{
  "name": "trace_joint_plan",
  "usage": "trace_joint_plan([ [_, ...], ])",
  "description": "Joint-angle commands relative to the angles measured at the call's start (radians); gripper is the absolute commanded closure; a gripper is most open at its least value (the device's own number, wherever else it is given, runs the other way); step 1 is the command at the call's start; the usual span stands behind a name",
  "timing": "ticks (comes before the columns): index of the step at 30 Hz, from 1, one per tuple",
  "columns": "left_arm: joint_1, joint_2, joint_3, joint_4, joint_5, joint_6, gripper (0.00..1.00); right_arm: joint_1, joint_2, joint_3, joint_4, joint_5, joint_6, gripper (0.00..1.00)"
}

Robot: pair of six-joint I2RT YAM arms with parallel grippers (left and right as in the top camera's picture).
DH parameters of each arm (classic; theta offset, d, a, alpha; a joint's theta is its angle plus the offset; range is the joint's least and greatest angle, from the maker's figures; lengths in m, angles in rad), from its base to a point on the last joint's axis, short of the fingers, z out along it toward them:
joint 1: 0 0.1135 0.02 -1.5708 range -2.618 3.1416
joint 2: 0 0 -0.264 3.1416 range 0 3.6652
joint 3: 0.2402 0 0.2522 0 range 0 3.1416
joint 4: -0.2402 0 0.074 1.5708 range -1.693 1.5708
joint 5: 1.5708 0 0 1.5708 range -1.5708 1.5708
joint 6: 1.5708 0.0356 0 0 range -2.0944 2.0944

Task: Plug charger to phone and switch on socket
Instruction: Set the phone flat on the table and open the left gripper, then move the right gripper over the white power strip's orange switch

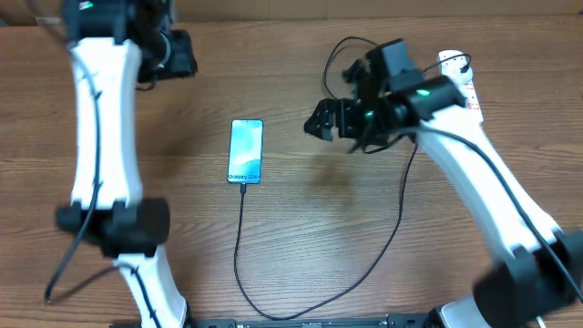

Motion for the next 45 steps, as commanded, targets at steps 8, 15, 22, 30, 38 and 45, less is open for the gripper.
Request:
trace_joint_plan([
  [8,0.004,-0.267,0.026,-0.066,-0.021,-0.011,0.00,-0.260,-0.287,0.036,-0.156,0.273,0.047,0.00],
  [15,0.004,-0.291,0.025,-0.083,-0.021,-0.003,0.00,-0.564,-0.271,0.030,-0.200,0.356,0.050,0.00],
  [22,0.004,-0.288,0.025,-0.083,-0.021,-0.003,0.01,-0.720,-0.175,0.029,-0.150,0.380,0.080,0.00],
  [30,0.004,-0.288,0.025,-0.083,-0.021,-0.003,0.01,-0.732,-0.021,0.029,-0.006,0.360,0.133,0.00],
  [38,0.004,-0.288,0.025,-0.083,-0.021,-0.003,0.01,-0.731,0.158,0.029,0.143,0.361,0.132,0.00],
  [45,0.004,-0.288,0.025,-0.083,-0.021,-0.003,0.00,-0.731,0.282,0.029,0.285,0.399,0.121,0.00],
])
